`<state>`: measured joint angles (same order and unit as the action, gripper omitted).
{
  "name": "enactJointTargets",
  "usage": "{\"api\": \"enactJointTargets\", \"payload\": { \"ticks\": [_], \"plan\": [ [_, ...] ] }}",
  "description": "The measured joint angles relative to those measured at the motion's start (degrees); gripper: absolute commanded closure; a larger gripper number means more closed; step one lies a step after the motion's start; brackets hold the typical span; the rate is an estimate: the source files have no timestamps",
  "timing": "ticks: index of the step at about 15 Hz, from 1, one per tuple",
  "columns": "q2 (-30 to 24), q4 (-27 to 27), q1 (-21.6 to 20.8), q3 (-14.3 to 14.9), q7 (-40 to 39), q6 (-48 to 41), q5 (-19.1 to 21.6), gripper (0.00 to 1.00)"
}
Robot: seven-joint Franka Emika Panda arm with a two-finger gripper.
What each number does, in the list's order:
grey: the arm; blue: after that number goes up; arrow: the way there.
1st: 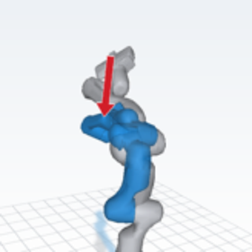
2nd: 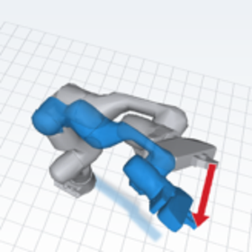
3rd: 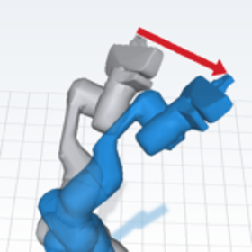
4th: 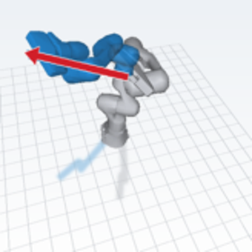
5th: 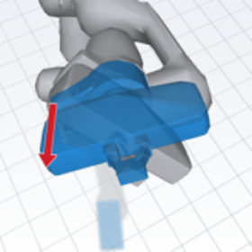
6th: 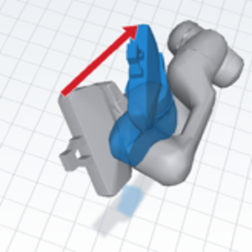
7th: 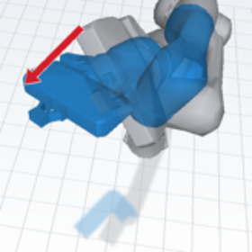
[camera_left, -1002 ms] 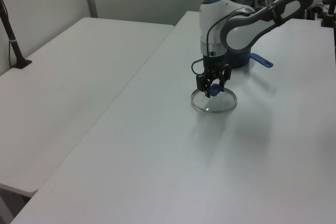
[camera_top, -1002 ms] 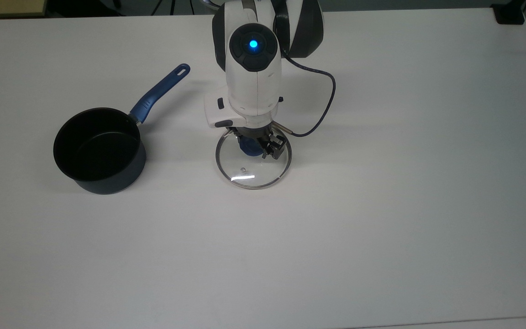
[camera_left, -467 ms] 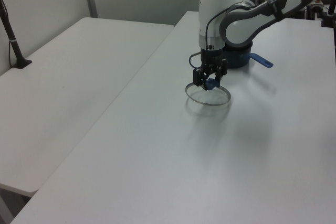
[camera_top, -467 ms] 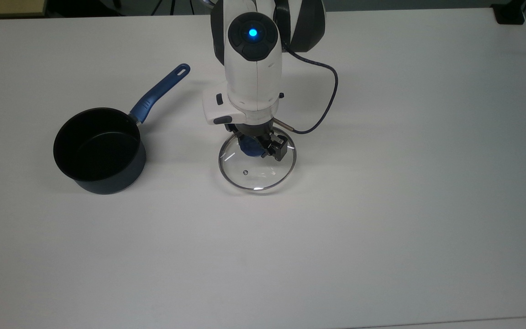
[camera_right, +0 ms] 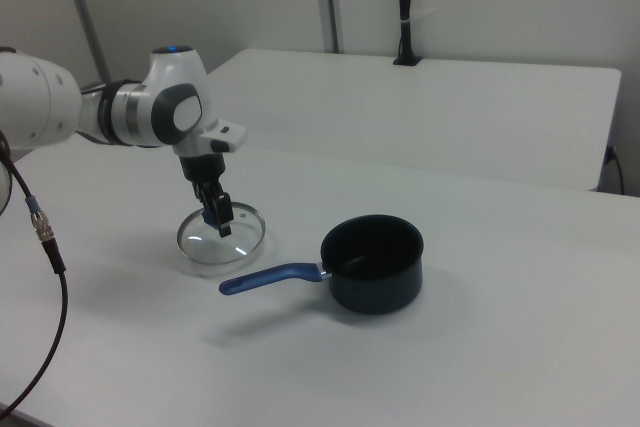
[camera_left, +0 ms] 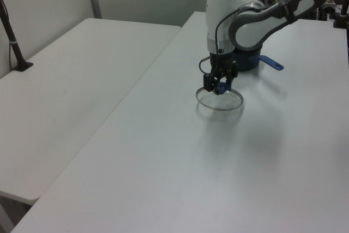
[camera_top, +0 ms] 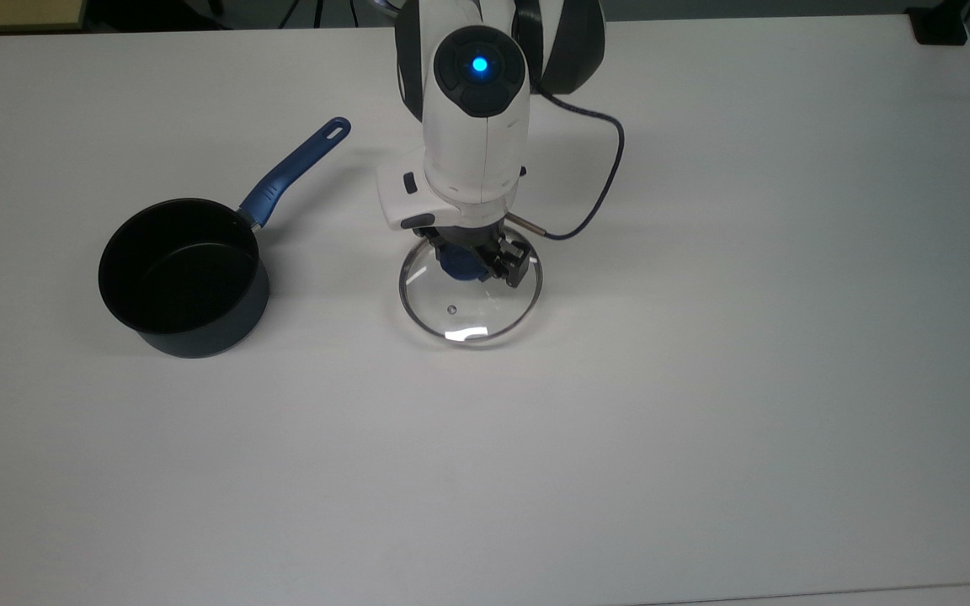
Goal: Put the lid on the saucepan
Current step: 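Close the gripper on the blue knob, then lift the glass lid and carry it over the black saucepan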
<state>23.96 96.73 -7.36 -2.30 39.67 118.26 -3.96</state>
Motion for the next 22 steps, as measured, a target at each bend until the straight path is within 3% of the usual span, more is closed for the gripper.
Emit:
{"api": "enactJointTargets", "payload": {
  "ticks": [11,18,22],
  "plan": [
    [-2.51,-8.06,0.73,0.64,-1.33,-12.26,-0.14,0.40],
    [-3.46,-10.32,1.43,0.83,-1.35,-16.53,-4.19,0.39],
    [-3.61,-11.88,3.02,1.18,-1.35,-17.65,-4.51,0.40]
  ]
}}
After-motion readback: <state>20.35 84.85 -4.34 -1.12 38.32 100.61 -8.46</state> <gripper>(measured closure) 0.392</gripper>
